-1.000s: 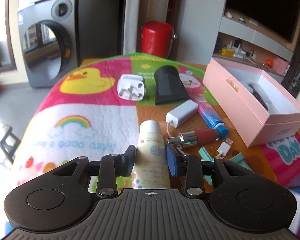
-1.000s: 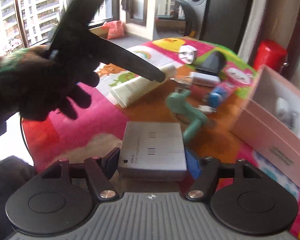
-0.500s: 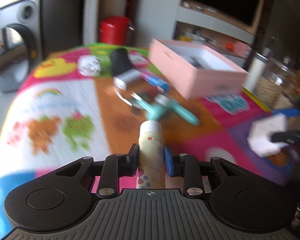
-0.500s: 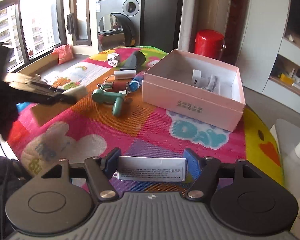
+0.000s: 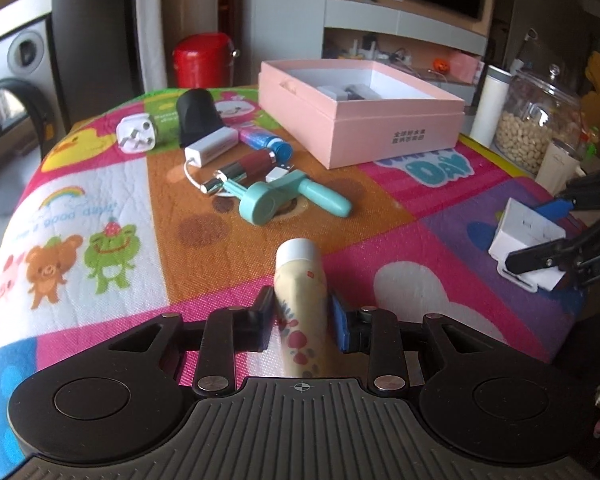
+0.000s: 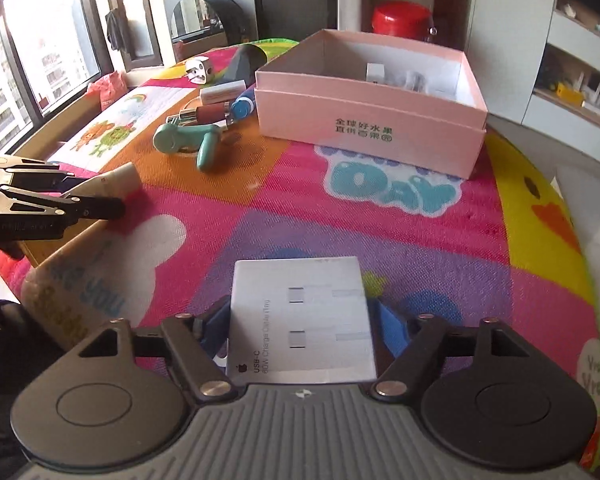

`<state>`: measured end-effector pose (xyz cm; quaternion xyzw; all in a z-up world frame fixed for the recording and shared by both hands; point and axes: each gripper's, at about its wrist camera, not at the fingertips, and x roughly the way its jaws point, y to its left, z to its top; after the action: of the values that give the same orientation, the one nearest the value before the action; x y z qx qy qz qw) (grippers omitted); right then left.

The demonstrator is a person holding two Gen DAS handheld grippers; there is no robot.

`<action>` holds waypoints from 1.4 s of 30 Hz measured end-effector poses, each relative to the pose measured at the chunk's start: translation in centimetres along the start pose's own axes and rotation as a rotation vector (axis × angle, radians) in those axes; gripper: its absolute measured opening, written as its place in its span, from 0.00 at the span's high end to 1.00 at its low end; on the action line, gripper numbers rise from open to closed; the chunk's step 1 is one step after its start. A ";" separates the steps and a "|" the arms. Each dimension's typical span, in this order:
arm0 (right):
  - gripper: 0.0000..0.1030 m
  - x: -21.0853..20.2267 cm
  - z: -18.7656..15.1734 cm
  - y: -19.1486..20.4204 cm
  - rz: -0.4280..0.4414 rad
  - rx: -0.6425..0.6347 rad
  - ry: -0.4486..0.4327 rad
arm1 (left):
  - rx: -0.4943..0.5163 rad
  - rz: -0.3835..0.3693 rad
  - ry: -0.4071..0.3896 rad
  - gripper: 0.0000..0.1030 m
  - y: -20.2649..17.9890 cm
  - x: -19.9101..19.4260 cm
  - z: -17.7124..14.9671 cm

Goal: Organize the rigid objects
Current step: 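Carry both items over the pink box and release them inside, then grasp the red cylinder with the left tool while the right tool grasps the teal gadget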

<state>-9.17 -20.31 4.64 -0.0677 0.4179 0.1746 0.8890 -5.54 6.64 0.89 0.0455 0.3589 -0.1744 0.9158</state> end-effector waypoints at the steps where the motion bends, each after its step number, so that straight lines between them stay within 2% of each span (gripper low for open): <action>1: 0.33 -0.2 0.0 0.1 0.006 -0.003 -0.003 | -0.011 -0.020 -0.007 0.70 0.2 -0.1 -0.2; 4: 0.34 -1.0 0.4 -0.2 0.019 -0.002 -0.026 | -0.036 -0.098 -0.033 0.70 0.3 -0.7 -0.4; 7: 0.34 -2.4 1.1 -1.0 0.005 0.024 -0.069 | -0.019 -0.105 -0.090 0.70 -0.3 -1.5 0.3; 9: 0.34 -3.6 2.0 -1.6 -0.004 0.048 -0.106 | -0.037 -0.150 -0.133 0.70 -0.1 -2.2 1.9; 12: 0.34 -6.1 4.6 -2.6 -0.016 0.062 -0.199 | -0.051 -0.215 -0.217 0.71 0.0 -3.4 6.6; 17: 0.34 -8.6 11.8 -4.5 -0.045 0.095 -0.379 | 0.017 -0.233 -0.384 0.70 -1.5 -3.1 17.3; 18: 0.33 -8.3 13.5 -5.0 -0.055 0.102 -0.397 | 0.016 -0.227 -0.383 0.70 -1.8 -2.1 19.4; 20: 0.30 -6.9 16.5 -5.9 -0.079 0.088 -0.421 | -0.026 -0.210 -0.321 0.69 -2.0 0.8 22.8; 21: 0.21 -5.8 17.8 -6.5 -0.096 0.085 -0.419 | -0.062 -0.210 -0.300 0.70 -1.8 2.4 23.8; 22: 0.17 -4.5 18.8 -7.3 -0.113 0.098 -0.421 | -0.092 -0.220 -0.287 0.70 -1.6 4.1 24.2; 25: 0.17 -0.8 20.0 -10.1 -0.100 0.141 -0.423 | -0.154 -0.231 -0.216 0.70 -0.3 8.3 23.5; 27: 0.17 1.6 20.0 -11.6 -0.077 0.122 -0.398 | -0.241 -0.231 -0.181 0.70 1.0 9.6 21.9; 29: 0.18 3.5 19.6 -12.5 -0.073 0.094 -0.363 | -0.282 -0.245 -0.143 0.70 1.8 9.9 20.2; 30: 0.18 4.2 19.0 -12.7 -0.057 0.069 -0.342 | -0.265 -0.239 -0.130 0.70 2.0 9.7 19.5; 32: 0.18 5.1 17.4 -12.6 -0.041 0.020 -0.300 | -0.179 -0.181 -0.112 0.70 2.3 9.0 18.5; 34: 0.18 5.6 15.3 -11.8 -0.072 -0.011 -0.269 | -0.079 -0.122 -0.094 0.70 2.6 8.3 17.3; 35: 0.18 5.6 14.4 -11.2 -0.096 -0.016 -0.261 | -0.047 -0.117 -0.080 0.70 2.9 8.1 16.7; 38: 0.18 5.7 13.0 -9.1 -0.180 -0.021 -0.268 | -0.026 -0.162 -0.029 0.70 4.7 8.1 15.7; 40: 0.18 5.2 13.5 -8.1 -0.188 0.014 -0.284 | -0.022 -0.185 -0.052 0.70 5.5 8.1 15.2; 42: 0.18 4.7 14.6 -7.9 -0.180 0.123 -0.279 | -0.030 -0.206 -0.095 0.70 5.9 7.4 14.6</action>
<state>7.03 -22.54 10.23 -0.0255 0.2926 0.0762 0.9528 10.92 7.00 6.47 -0.0139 0.3203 -0.2643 0.9096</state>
